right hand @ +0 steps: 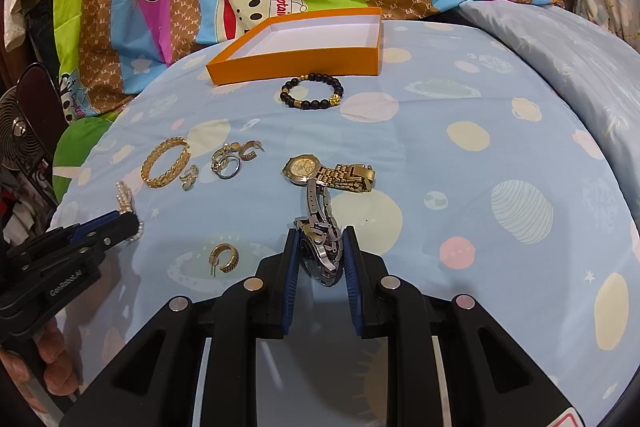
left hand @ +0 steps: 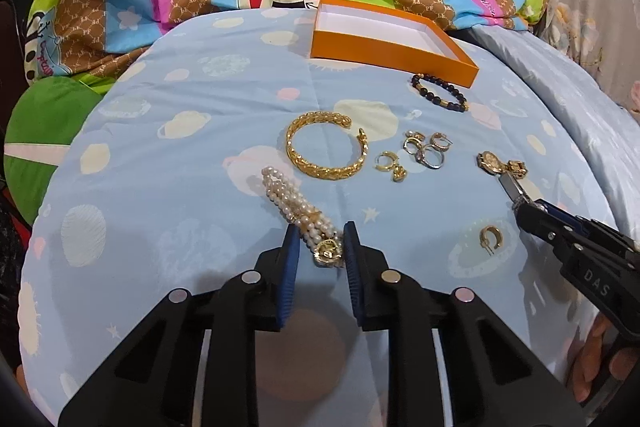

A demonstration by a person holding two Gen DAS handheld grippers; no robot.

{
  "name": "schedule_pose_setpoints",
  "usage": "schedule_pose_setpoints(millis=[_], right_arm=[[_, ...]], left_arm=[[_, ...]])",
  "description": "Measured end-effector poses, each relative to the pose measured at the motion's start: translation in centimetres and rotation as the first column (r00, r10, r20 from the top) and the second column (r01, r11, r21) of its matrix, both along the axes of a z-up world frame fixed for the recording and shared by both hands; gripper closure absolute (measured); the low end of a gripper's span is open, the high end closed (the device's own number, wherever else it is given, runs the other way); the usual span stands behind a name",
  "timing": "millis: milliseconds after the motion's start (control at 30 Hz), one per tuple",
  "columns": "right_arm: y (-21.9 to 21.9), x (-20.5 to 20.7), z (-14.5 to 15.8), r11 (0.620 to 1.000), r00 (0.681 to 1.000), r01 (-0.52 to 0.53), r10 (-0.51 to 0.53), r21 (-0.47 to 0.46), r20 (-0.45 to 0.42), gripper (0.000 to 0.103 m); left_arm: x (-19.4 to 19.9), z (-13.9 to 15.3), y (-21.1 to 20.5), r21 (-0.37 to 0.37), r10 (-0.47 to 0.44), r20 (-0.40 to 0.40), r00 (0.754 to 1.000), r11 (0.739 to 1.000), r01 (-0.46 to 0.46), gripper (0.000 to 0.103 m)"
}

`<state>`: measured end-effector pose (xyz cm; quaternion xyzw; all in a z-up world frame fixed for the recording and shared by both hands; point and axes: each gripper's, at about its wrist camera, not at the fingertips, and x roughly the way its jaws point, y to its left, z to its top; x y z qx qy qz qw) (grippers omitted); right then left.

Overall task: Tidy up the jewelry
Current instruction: 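Grasp the silver watch with the right tool while the left tool grasps the pearl bracelet, then carry the silver watch and pearl bracelet with both tools over the orange box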

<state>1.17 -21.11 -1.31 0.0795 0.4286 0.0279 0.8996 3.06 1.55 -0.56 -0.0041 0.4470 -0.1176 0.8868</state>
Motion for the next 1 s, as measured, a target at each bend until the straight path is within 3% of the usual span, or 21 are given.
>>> schedule_pose_setpoints(millis=[33, 333, 600, 800, 1000], right_arm=[[0.0, 0.0, 0.0, 1.0, 1.0, 0.0, 0.0, -0.001, 0.002, 0.083], [0.0, -1.8, 1.1, 0.999, 0.999, -0.009, 0.007, 0.035, 0.043, 0.083], [-0.1, -1.8, 5.4, 0.998, 0.992, -0.054, 0.05, 0.033, 0.112, 0.087], [-0.7, 2.4, 8.5, 0.997, 0.986, -0.08, 0.08, -0.006, 0.148, 0.087], [-2.1, 10.2, 10.2, 0.997, 0.982, -0.073, 0.075, -0.022, 0.171, 0.087]], left_arm=[[-0.1, 0.0, 0.1, -0.008, -0.007, -0.002, 1.0, 1.0, 0.007, 0.087], [-1.9, 1.9, 0.5, -0.061, -0.067, 0.029, 0.997, 0.996, 0.069, 0.088], [-1.5, 6.5, 0.4, -0.029, -0.123, 0.127, 0.984, 0.991, 0.128, 0.088], [2.5, 9.5, -0.9, 0.005, -0.147, 0.188, 0.971, 0.989, 0.149, 0.088], [9.4, 11.5, -3.3, 0.026, -0.172, 0.245, 0.954, 0.985, 0.17, 0.088]])
